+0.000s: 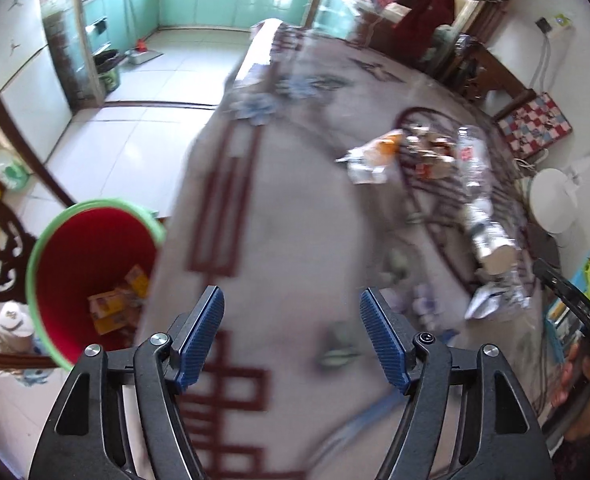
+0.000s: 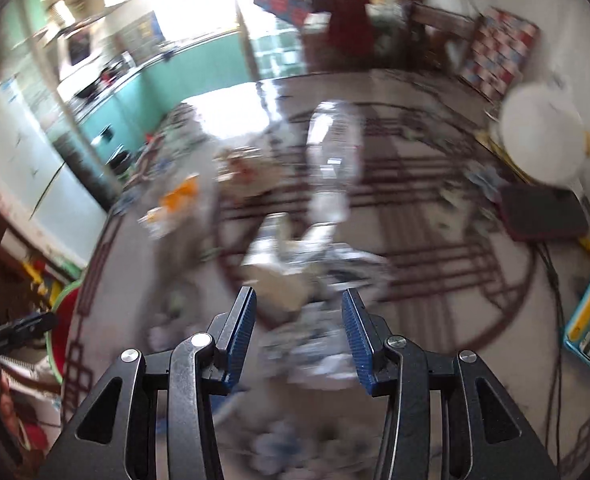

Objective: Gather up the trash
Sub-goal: 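Grasp the white paper cup with the left gripper while the right grasps crumpled foil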

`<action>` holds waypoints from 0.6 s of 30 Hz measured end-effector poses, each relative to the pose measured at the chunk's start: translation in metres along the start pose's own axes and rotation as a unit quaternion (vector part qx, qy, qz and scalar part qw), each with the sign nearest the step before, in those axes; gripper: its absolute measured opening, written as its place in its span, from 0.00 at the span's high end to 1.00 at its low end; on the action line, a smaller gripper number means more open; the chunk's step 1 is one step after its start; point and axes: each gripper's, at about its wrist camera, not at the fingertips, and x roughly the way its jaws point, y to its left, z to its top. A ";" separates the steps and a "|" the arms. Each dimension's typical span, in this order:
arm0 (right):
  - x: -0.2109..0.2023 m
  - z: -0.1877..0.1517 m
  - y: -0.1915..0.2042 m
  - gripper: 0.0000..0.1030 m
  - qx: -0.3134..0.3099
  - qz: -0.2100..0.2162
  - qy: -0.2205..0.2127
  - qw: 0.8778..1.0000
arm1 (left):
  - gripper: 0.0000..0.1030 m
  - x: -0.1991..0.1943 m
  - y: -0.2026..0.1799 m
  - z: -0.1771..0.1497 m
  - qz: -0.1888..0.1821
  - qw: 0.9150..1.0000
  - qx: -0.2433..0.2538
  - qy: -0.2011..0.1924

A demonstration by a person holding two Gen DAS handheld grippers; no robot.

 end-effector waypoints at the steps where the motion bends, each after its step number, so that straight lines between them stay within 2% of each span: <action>1: 0.005 0.007 -0.015 0.59 0.007 0.011 0.012 1.000 | 0.32 0.001 -0.012 0.002 -0.005 1.000 0.006 -0.002; 4: 0.028 0.022 -0.037 0.59 -0.011 0.042 0.063 0.997 | 0.31 0.006 -0.050 0.009 -0.025 0.999 0.021 -0.005; 8: 0.058 0.022 -0.031 0.59 -0.043 0.075 0.100 0.991 | 0.29 0.014 -0.097 0.018 -0.062 0.997 0.035 0.002; 12: 0.078 0.019 -0.030 0.58 -0.041 0.121 0.123 0.984 | 0.27 0.032 -0.136 0.027 -0.084 0.995 0.046 0.023; 13: 0.081 0.018 -0.029 0.65 -0.044 0.123 0.128 0.983 | 0.27 0.037 -0.143 0.028 -0.085 0.995 0.047 0.026; 15: 0.082 0.016 -0.030 0.73 -0.048 0.136 0.132 0.981 | 0.27 0.048 -0.156 0.031 -0.084 0.995 0.047 0.036; 18: 0.073 0.018 -0.039 0.75 -0.044 0.134 0.115 0.983 | 0.27 0.066 -0.168 0.034 -0.068 0.996 0.038 0.050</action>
